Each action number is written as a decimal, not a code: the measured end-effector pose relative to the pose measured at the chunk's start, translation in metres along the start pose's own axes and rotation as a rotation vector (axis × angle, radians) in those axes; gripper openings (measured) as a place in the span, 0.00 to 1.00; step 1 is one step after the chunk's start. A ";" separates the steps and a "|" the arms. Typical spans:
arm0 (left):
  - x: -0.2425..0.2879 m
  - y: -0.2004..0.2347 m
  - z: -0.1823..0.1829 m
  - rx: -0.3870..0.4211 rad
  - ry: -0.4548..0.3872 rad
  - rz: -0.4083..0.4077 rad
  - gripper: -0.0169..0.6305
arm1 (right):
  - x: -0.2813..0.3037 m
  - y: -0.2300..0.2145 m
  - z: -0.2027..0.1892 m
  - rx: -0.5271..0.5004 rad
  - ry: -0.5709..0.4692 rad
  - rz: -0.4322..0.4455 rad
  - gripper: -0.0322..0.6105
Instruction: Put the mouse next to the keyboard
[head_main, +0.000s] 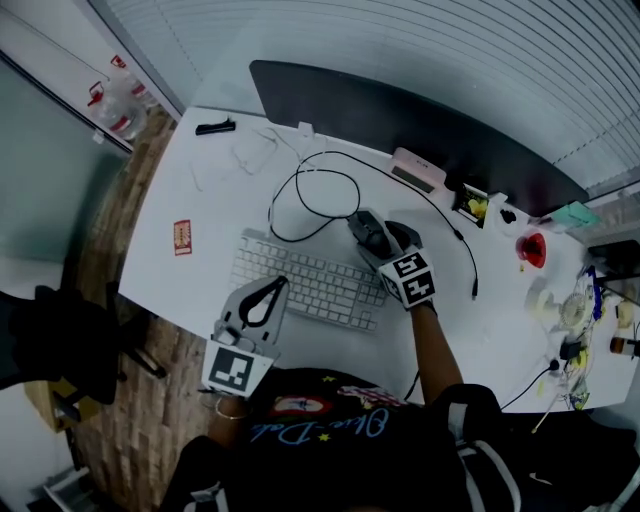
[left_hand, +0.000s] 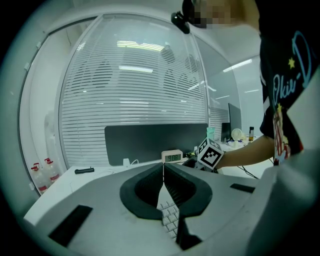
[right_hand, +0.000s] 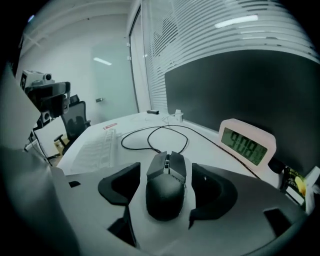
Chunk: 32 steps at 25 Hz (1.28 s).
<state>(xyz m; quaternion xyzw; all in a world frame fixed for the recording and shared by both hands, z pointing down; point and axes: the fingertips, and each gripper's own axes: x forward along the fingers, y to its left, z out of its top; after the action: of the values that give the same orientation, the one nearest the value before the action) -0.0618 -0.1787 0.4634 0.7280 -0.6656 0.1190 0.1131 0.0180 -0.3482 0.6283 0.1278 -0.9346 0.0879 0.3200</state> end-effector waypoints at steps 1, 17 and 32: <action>0.002 0.001 -0.001 -0.001 0.004 -0.002 0.03 | 0.004 0.001 0.000 -0.019 0.014 0.007 0.49; 0.016 0.001 -0.003 -0.002 0.026 -0.036 0.03 | 0.025 -0.002 -0.019 -0.030 0.102 0.055 0.49; 0.000 -0.001 0.002 -0.015 0.016 0.005 0.03 | -0.007 -0.017 0.002 0.075 -0.016 -0.023 0.49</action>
<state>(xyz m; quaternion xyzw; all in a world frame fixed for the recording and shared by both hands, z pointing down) -0.0611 -0.1796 0.4618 0.7244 -0.6675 0.1201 0.1238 0.0273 -0.3633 0.6242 0.1510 -0.9318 0.1180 0.3083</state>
